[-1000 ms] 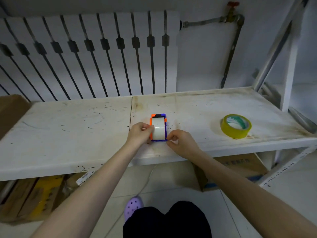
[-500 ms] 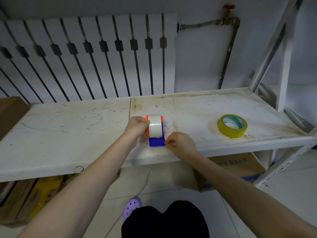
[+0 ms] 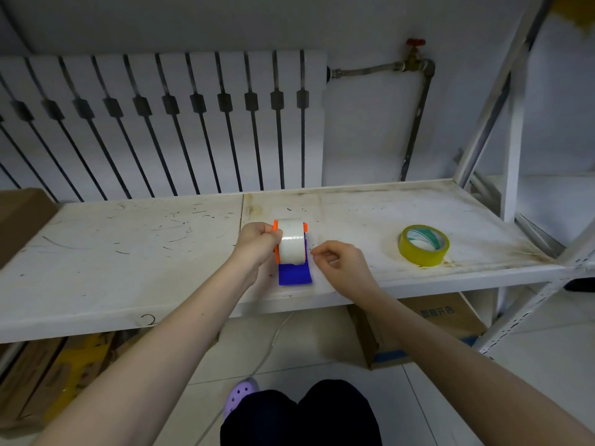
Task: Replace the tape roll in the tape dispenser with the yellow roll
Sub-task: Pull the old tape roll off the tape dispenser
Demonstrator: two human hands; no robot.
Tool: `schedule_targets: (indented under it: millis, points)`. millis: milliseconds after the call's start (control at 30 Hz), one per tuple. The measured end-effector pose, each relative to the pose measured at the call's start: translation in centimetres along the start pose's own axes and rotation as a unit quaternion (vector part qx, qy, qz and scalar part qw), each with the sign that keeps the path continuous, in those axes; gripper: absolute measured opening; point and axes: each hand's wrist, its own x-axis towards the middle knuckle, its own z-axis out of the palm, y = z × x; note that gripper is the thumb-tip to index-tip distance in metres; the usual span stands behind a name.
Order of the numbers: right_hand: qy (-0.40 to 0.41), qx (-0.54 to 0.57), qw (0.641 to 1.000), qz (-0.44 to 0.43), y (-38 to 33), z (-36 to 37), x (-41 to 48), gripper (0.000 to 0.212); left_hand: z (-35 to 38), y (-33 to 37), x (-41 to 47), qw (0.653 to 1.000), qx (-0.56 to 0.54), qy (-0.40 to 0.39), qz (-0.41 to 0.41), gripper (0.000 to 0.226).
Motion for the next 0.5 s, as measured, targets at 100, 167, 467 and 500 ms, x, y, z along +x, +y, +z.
schedule_targets:
  millis: [100, 167, 467, 500]
  points:
    - [0.026, 0.044, 0.998, 0.021, -1.6, -0.5, 0.0, 0.016, 0.4, -0.2, -0.7, 1.0, 0.002, -0.008, 0.012, 0.015]
    - [0.034, 0.04, 0.998, 0.022, -2.1, -0.5, 0.0, 0.019, 0.6, -0.4, -1.0, 1.0, 0.003, -0.014, 0.015, 0.013]
    - [0.007, 0.073, 0.995, 0.062, -1.9, -0.2, -0.2, 0.011, 0.4, -0.9, -1.9, 1.0, -0.024, -0.018, 0.005, 0.011]
    - [0.005, 0.087, 0.994, 0.073, -1.9, -0.2, -0.2, 0.011, 0.4, -0.9, -1.9, 0.999, -0.029, -0.016, 0.004, 0.011]
